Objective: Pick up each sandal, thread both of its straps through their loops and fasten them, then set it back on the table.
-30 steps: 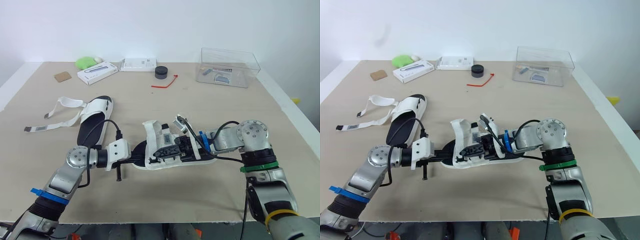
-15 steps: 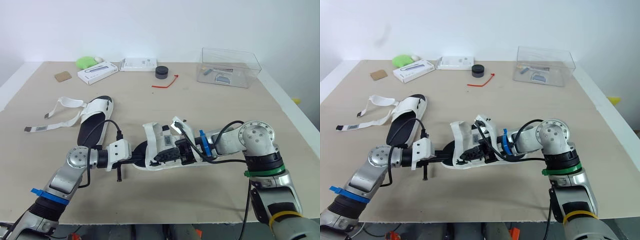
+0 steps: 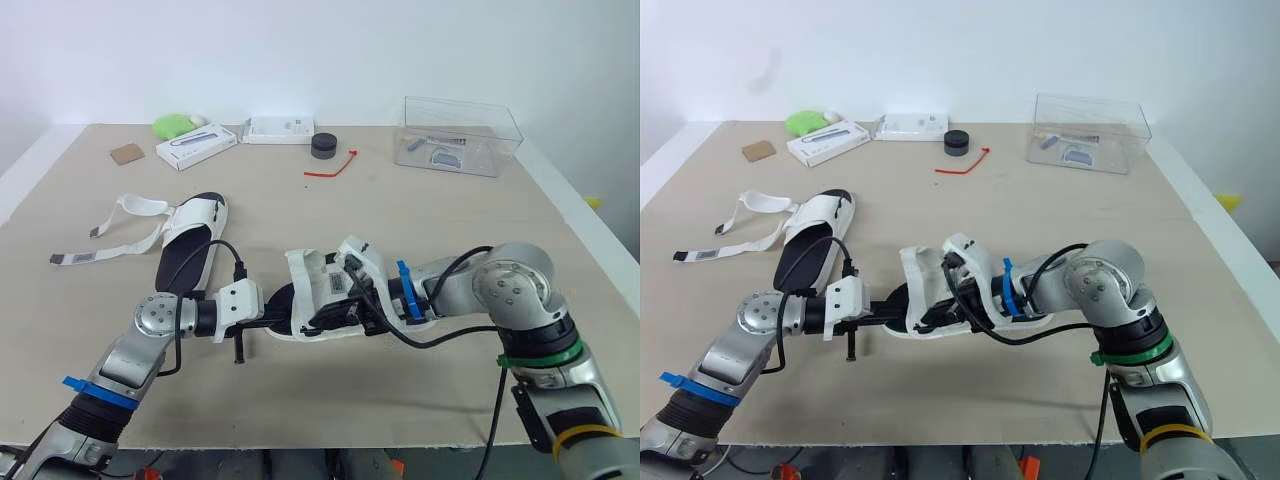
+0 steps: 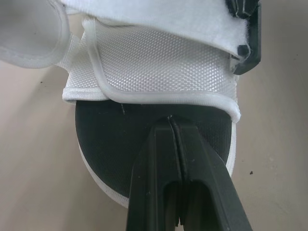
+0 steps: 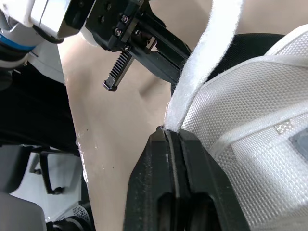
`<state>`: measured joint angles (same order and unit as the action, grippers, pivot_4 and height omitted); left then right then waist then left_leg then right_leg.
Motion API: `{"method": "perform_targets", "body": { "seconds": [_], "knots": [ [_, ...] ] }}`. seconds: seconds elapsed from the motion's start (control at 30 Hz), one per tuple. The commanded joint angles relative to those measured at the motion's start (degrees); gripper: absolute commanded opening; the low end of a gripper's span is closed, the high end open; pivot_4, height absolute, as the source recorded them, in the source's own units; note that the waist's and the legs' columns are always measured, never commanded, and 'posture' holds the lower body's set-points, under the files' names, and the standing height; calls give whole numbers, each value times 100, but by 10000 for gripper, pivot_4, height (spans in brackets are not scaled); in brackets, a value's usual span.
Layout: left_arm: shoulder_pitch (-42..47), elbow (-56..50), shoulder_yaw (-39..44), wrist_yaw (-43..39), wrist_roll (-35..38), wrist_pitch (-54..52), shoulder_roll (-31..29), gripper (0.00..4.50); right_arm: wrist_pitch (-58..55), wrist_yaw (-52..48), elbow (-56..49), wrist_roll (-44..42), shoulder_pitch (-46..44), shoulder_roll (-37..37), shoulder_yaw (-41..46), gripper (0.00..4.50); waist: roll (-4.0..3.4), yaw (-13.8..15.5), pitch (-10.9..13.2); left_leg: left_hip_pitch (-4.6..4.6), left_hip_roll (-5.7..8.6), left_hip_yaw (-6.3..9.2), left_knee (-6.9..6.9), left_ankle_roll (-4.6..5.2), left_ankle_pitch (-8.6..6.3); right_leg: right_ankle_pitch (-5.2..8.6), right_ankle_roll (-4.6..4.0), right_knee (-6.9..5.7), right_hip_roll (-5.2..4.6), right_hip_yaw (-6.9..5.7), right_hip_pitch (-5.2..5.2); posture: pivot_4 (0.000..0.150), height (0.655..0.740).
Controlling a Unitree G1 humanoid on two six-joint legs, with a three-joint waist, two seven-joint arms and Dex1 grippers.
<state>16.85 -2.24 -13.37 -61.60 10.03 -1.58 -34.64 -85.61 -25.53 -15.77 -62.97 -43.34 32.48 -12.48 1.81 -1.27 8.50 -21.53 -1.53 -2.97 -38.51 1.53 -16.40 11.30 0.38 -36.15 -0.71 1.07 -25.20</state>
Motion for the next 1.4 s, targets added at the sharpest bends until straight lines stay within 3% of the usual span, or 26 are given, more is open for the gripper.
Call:
{"method": "perform_targets", "body": {
  "seconds": [0.03,0.07,0.13,0.3,0.7,0.8,0.93,0.97,1.4],
  "knots": [
    [-202,299,-234,-40,-263,-160,-62,0,-93,-216,-102,93,1,34,35,18462,1,1,-1,0,1,0,0,0,0,0,-1,0,-1,0,0,1500,7400],
    [-200,302,-236,-39,-265,-158,-63,0,-112,-258,-26,75,-106,-12,144,24805,0,0,-1,0,1,0,-1,0,0,-1,-1,0,-3,0,1,1500,7400],
    [-197,312,-237,-40,-267,-150,-65,0,-181,-302,181,34,-350,-123,347,30992,0,1,-1,2,1,-1,-2,0,0,-1,-1,-1,-5,0,1,1500,7400],
    [-137,346,-257,-49,-279,-150,-35,0,-129,-331,987,332,-1005,-457,613,30992,-1,0,0,5,0,-1,-5,1,3,-3,0,-4,-1,-1,0,1500,7400],
    [-203,264,-225,-36,-274,-173,-85,0,225,-934,1858,1315,-1191,-691,115,30992,-1,2,-1,4,-1,1,-4,2,3,-12,-23,-7,-4,-5,-1,1500,7400],
    [-235,226,-206,-25,-266,-190,-101,0,307,-1097,1923,1447,-1261,-741,95,23631,-1,2,-1,3,-1,1,-3,1,3,-12,-24,-7,0,-5,-1,1500,7400],
    [-273,184,-190,-21,-253,-207,-120,0,238,-1261,1823,1522,-1291,-749,85,3705,-1,2,0,2,-1,0,-3,1,3,-12,-24,-7,-2,-4,-3,1500,7400],
    [-279,178,-186,-18,-248,-213,-120,0,242,-1286,1716,1539,-1248,-718,65,1386,-2,2,0,2,-1,0,-2,1,2,-11,-24,-7,-3,-4,-3,1500,7400],
    [-292,195,-152,-43,-240,-218,-135,0,-162,-875,-180,1459,148,-550,361,1386,-1,4,-2,1,-1,5,1,0,-4,-7,-23,-6,-17,-8,-2,1500,7400]
  ]
}}
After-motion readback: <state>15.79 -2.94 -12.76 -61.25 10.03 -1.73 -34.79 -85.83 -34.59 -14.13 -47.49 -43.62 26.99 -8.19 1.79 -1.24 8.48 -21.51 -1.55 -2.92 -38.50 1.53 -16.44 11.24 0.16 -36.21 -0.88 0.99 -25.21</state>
